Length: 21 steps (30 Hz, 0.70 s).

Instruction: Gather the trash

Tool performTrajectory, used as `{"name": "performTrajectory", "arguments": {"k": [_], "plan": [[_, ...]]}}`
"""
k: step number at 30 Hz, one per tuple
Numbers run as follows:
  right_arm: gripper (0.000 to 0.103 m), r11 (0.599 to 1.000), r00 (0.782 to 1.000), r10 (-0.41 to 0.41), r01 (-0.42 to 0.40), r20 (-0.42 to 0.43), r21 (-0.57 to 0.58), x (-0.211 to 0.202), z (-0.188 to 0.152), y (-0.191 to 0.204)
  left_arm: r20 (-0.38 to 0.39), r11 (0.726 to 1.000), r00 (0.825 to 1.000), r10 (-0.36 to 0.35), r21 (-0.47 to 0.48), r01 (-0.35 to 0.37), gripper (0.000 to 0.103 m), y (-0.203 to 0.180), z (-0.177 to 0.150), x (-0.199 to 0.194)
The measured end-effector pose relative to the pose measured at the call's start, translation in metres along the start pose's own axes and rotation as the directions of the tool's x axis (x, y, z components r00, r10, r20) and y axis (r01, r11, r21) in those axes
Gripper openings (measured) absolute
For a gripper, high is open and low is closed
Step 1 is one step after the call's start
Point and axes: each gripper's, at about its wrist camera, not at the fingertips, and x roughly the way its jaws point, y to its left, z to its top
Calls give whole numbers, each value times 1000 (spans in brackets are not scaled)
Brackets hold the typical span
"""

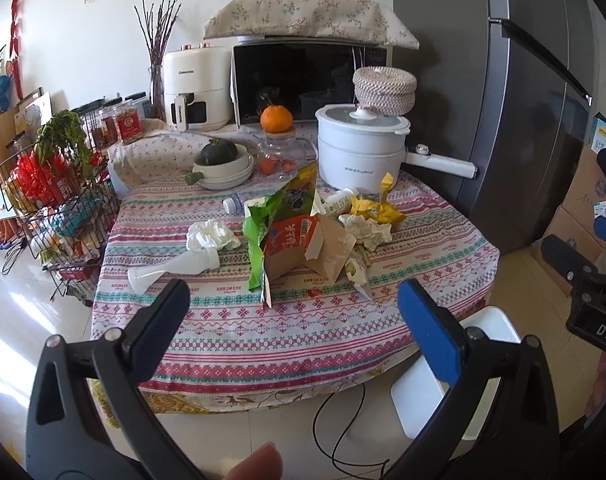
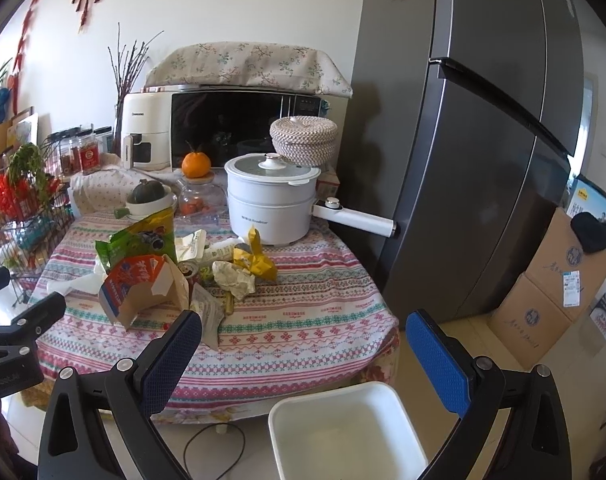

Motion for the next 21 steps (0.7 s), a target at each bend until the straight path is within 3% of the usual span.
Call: {"name": "performTrajectory", "arguments": {"k": [7, 10, 14, 16, 21], "plan": [[103, 1000, 999, -6, 7, 35, -31, 2, 1, 3, -18, 999, 999, -31, 8, 31, 103, 6, 9, 7], [103, 998, 1000, 5, -6, -8, -57, 12, 8, 7, -79, 998, 995, -60, 12, 61, 103, 16, 24, 20], [103, 992, 991, 90, -98, -99, -75, 33, 20, 13, -141, 997, 987, -74, -2, 74, 101, 38, 41, 46], [103, 979, 976, 161, -177, -148, -101, 49, 26, 19, -166, 996, 982, -92, -18, 91, 93, 46, 44, 64], [103, 960, 941, 249, -271, -229, -70, 88, 21, 32, -239, 989, 960, -147, -51, 139, 76, 53, 28, 110]]}}
